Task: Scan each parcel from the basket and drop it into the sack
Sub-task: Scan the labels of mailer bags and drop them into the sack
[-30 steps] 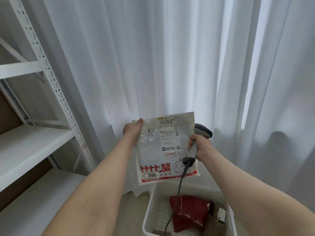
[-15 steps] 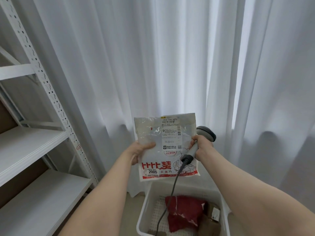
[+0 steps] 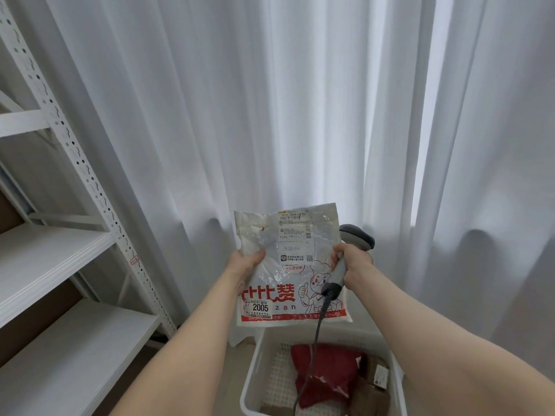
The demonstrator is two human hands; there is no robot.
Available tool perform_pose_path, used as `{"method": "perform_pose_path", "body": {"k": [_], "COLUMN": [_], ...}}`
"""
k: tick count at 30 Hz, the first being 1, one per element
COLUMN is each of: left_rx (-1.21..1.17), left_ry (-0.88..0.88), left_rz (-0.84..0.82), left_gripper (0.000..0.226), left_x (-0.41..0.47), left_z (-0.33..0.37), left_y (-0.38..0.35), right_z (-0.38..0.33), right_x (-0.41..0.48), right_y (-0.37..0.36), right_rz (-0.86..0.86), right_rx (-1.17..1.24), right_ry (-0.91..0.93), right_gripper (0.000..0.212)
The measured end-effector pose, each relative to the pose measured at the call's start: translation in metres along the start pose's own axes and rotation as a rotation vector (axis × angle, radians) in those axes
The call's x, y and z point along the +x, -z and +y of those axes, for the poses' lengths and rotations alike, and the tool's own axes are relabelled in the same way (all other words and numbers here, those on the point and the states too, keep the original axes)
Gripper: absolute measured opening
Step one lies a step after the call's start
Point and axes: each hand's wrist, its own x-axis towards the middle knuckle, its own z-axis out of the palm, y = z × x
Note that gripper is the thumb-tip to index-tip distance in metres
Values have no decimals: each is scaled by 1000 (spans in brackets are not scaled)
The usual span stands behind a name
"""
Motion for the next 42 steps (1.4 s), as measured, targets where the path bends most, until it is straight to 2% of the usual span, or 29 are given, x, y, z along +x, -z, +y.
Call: {"method": "perform_pose_path", "body": {"k": [4,6,9,11,13,16,20,22,26,30,35,42], "left_rx": [-12,-10,86,228,320,298,163,139,165,152,96,33], "left_ry": [-33,-13,127,215,269,245,135,112,116,122,132,128], "left_rz": [-2,-39,-223,-297,-287,-204,-42,9,1,-8,-23,-28], "left_gripper": [24,29,57,57,44,27,27,28,25,22,15,25], "left_x": [5,6,7,5,5,5,7,8,9,8,11,15], "left_z": [6,10,9,0,-8,-16,-17,-16,-16,-19,-21,-24], "left_y": [6,13,30,41,46,46,39,36,28,26,32,38], "right_z": [10,14,15,15,14,15,23,28,37,50,58,60], "right_x": [7,10,14,12,9,6,5,0,-19,-30,-36,-45], "right_y": [-2,-4,-5,-8,-10,-13,-17,-19,-26,-29,-31,-30], "right_rz": [-88,-54,31,51,74,90,106,15,-300,-453,-499,-506], "right_rx": [-47,-68,-19,14,26,24,-78,-117,-264,-423,-548,-654], "right_ry": [-101,-132,-113,-93,-73,-31,42,53,23,66,68,81], "right_gripper": [20,21,27,27,23,18,12,10,15,15,19,16]}}
